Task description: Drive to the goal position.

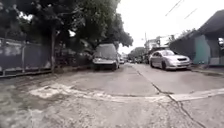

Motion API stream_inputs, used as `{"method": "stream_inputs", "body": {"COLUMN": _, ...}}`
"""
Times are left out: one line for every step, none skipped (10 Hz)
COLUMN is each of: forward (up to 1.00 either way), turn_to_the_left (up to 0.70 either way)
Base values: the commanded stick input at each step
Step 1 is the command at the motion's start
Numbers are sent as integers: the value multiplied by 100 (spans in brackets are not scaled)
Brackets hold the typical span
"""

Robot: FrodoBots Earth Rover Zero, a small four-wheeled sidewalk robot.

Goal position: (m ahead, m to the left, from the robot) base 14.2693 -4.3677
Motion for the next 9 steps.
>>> {"method": "stream_inputs", "body": {"forward": 100, "turn_to_the_left": -27}}
{"method": "stream_inputs", "body": {"forward": 100, "turn_to_the_left": -27}}
{"method": "stream_inputs", "body": {"forward": 100, "turn_to_the_left": -27}}
{"method": "stream_inputs", "body": {"forward": 100, "turn_to_the_left": -27}}
{"method": "stream_inputs", "body": {"forward": 100, "turn_to_the_left": -27}}
{"method": "stream_inputs", "body": {"forward": 100, "turn_to_the_left": -27}}
{"method": "stream_inputs", "body": {"forward": 100, "turn_to_the_left": -27}}
{"method": "stream_inputs", "body": {"forward": 100, "turn_to_the_left": -27}}
{"method": "stream_inputs", "body": {"forward": 100, "turn_to_the_left": -19}}
